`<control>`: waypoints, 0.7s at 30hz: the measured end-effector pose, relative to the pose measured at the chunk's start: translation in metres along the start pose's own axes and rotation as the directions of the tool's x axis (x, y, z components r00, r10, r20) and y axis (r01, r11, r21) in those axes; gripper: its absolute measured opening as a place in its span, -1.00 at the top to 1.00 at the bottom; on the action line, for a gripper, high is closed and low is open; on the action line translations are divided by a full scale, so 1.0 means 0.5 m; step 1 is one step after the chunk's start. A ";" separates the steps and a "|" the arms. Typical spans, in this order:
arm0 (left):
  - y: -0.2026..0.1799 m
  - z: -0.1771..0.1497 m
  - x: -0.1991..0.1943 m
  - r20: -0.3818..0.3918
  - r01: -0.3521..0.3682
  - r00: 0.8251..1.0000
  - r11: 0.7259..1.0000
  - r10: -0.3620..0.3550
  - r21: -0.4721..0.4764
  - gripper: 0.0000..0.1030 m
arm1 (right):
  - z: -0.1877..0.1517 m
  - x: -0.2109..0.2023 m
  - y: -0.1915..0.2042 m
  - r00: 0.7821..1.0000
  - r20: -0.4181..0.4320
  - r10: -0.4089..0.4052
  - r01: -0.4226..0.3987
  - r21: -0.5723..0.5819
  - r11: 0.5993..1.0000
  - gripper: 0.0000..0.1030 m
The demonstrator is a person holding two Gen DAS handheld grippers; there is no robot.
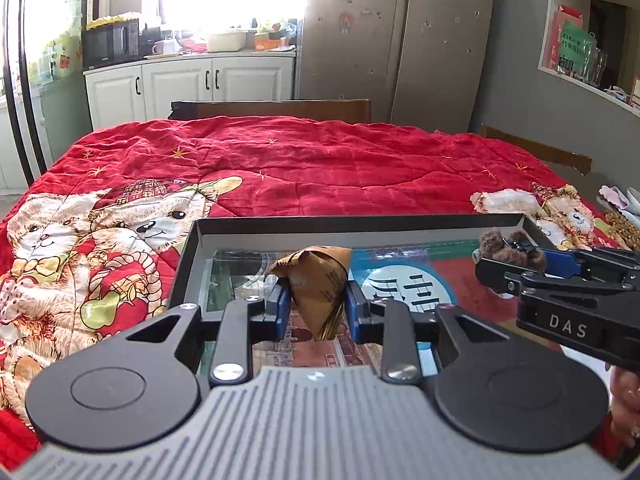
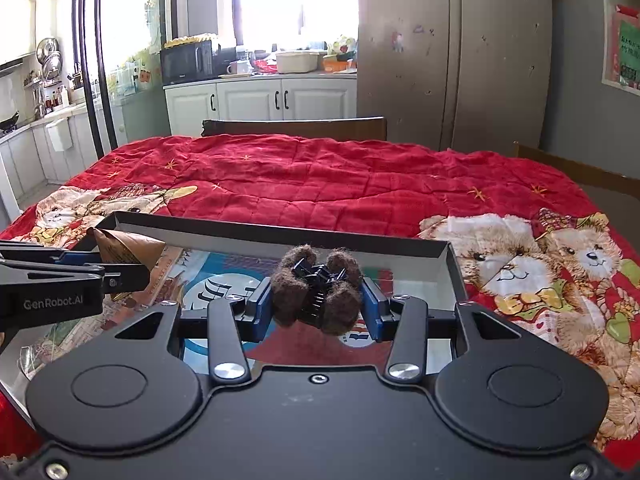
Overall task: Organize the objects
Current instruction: 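Carry the tan packet and brown fuzzy clip into the black tray with both grippers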
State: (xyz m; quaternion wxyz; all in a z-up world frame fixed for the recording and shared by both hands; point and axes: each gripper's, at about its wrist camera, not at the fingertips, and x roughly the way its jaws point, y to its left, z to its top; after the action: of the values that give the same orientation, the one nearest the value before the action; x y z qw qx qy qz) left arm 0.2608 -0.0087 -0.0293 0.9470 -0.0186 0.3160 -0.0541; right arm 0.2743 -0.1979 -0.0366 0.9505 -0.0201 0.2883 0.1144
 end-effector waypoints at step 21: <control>0.002 -0.011 0.024 -0.044 -0.010 0.999 1.000 0.011 0.015 0.37 | -0.002 0.029 -0.003 0.997 -0.073 0.017 -0.016 0.017 1.000 0.17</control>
State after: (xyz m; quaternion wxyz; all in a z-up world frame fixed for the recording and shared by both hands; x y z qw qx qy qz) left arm 0.2672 -0.0091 -0.0409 0.9402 -0.0086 0.3365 -0.0519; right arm 0.2859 -0.1966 -0.0458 0.9385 -0.0143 0.3238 0.1193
